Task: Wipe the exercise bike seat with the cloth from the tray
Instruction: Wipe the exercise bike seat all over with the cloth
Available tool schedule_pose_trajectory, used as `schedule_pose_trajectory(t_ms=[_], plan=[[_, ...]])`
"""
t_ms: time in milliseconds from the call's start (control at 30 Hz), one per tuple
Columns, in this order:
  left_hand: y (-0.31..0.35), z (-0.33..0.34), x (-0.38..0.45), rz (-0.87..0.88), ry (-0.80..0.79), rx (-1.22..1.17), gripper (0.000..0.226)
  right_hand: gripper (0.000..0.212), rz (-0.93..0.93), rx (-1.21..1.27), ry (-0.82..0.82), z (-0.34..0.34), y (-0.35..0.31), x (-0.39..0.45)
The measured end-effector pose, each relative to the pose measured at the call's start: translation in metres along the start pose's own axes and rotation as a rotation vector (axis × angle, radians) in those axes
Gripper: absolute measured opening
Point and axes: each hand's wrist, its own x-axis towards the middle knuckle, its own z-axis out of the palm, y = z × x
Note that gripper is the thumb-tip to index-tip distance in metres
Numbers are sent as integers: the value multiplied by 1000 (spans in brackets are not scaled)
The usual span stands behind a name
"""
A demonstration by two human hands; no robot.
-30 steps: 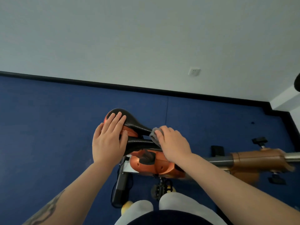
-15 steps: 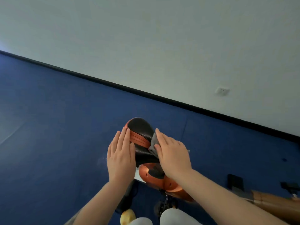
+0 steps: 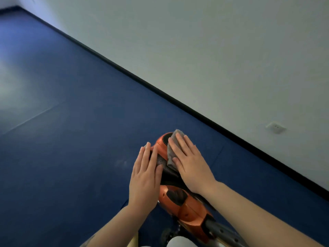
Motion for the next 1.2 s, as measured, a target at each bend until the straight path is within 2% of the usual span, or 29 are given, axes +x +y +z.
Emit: schedule_pose_trajectory(t_ms=[67,133,233,333,400,467,567,633,733,800,900,967,1000,1067,1133,1200], plan=[[1,2,1,-17,5,-11,52,53,28,80,-3,-3,6,8],[1,3,1,-20,4,-17,53,48,132,146,-1,-8,0,34],[2,4,-2,-40,13,-23,54,39,213,34,-40,-10,-18,72],[1,5,-5,-48,2,-49,56,39,69,-63,-66,-9,-18,77],[-2,4,-3,-38,-14,-54,57,37,-82,-5,-22,-12,-5,67],[-3,5,0,-21,-23,-53,57,37,-114,151,-50,-17,10,62],[-4,4,0,-22,-32,-81,56,37,136,345,-52,-16,12,67],[-5,4,-1,-14,-30,-98,56,39,234,211,-30,-11,-6,72],[-6,4,-1,-2,-39,-122,55,41,46,-65,30,-4,-22,73],[-7,1,1,25,-54,-122,56,40,25,-16,-2,-10,-14,78],[-11,-5,3,57,-83,-143,57,40,282,289,-105,-16,3,80],[-15,-9,4,76,-97,-165,58,43,511,462,-60,-13,4,76],[-18,-11,4,85,-99,-182,58,43,567,460,-26,-10,0,72],[-23,-14,5,113,-96,-211,58,41,531,286,30,-4,-10,64],[-27,-16,7,128,-92,-246,58,39,382,122,72,-3,-20,63],[-30,-18,11,128,-88,-275,58,37,272,37,40,-7,-24,76]])
